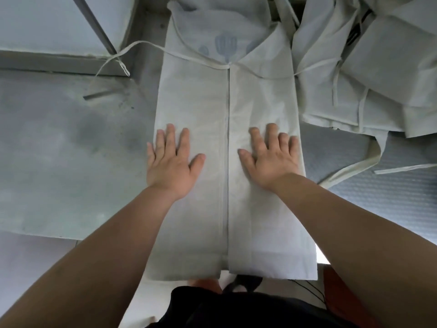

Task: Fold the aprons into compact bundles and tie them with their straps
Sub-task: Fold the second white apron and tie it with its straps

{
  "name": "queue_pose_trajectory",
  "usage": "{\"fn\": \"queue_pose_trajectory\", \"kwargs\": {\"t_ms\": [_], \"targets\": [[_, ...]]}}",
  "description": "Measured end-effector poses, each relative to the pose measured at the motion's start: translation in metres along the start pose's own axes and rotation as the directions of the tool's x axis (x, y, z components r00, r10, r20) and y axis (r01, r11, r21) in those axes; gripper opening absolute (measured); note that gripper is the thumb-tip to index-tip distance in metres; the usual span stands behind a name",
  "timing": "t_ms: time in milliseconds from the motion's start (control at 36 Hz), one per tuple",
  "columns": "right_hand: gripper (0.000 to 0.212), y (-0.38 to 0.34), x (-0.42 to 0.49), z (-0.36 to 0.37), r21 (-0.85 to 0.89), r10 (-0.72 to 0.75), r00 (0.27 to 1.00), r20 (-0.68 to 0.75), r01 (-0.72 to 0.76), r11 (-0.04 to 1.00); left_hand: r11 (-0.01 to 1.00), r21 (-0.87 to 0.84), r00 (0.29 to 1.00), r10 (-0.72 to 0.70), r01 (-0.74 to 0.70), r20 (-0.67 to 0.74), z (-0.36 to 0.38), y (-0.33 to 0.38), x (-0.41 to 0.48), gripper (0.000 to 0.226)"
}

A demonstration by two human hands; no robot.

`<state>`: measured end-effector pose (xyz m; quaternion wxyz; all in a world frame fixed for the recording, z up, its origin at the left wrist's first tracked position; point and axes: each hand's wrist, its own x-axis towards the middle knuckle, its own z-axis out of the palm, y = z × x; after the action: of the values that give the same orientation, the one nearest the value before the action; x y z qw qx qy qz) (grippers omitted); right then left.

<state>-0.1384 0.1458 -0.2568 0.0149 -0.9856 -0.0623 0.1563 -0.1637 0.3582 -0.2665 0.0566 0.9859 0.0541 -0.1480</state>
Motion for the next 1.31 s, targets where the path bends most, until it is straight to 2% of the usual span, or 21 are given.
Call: {"fn": "queue_pose_trajectory", "kwargs": {"t_ms": [250, 333, 417, 500, 611, 750, 972, 1028, 1167, 1306], "targets": [[0.061, -0.017, 0.046, -0.02, 0.013, 0.079, 0.996, -0.049, -0.079, 0.997, 0.999, 0.022, 0.999, 0.044, -0.044, -0.016, -0.02, -0.006, 0.058, 0.068], [0.05, -0.025, 0.04, -0.028, 0.112, 0.104, 0.99, -0.099, -0.093, 0.989, 0.998, 0.0, 0.985, 0.065, -0.066, -0.161, -0.02, -0.001, 0.049, 0.065], [0.032, -0.032, 0.025, -0.032, 0.263, 0.112, 0.991, -0.073, -0.09, 0.961, 0.974, -0.188, 0.954, 0.064, -0.123, -0.292, -0.023, 0.005, 0.029, 0.056], [0.027, -0.036, 0.009, -0.028, 0.393, 0.133, 0.991, 0.028, -0.134, 0.91, 0.955, -0.275, 0.978, 0.055, -0.11, -0.2, -0.022, 0.014, 0.009, 0.044], [0.03, -0.041, -0.008, -0.022, 0.43, 0.108, 0.993, 0.044, -0.116, 0.895, 0.974, -0.219, 0.988, 0.022, -0.055, -0.152, -0.017, 0.023, -0.014, 0.046], [0.041, -0.041, -0.014, -0.022, 0.434, 0.066, 0.996, 0.053, -0.082, 0.897, 0.981, -0.191, 0.992, -0.008, -0.016, -0.123, -0.017, 0.029, -0.02, 0.042], [0.039, -0.036, -0.016, -0.021, 0.439, 0.016, 0.996, 0.087, -0.052, 0.897, 0.995, -0.102, 0.997, 0.011, -0.019, -0.077, -0.02, 0.041, -0.016, 0.037], [0.039, -0.036, -0.016, -0.021, 0.439, 0.009, 0.996, 0.086, -0.047, 0.897, 0.992, -0.127, 0.998, 0.014, -0.023, -0.066, -0.022, 0.043, -0.014, 0.032], [0.041, -0.036, -0.015, -0.021, 0.43, 0.0, 0.995, 0.098, -0.042, 0.902, 0.946, -0.323, 0.994, 0.004, -0.038, -0.107, -0.027, 0.041, -0.012, 0.017], [0.044, -0.035, -0.016, -0.022, 0.421, -0.013, 0.994, 0.109, -0.034, 0.906, 0.943, -0.31, 0.988, 0.089, -0.125, -0.126, -0.027, 0.037, -0.012, 0.013]]}}
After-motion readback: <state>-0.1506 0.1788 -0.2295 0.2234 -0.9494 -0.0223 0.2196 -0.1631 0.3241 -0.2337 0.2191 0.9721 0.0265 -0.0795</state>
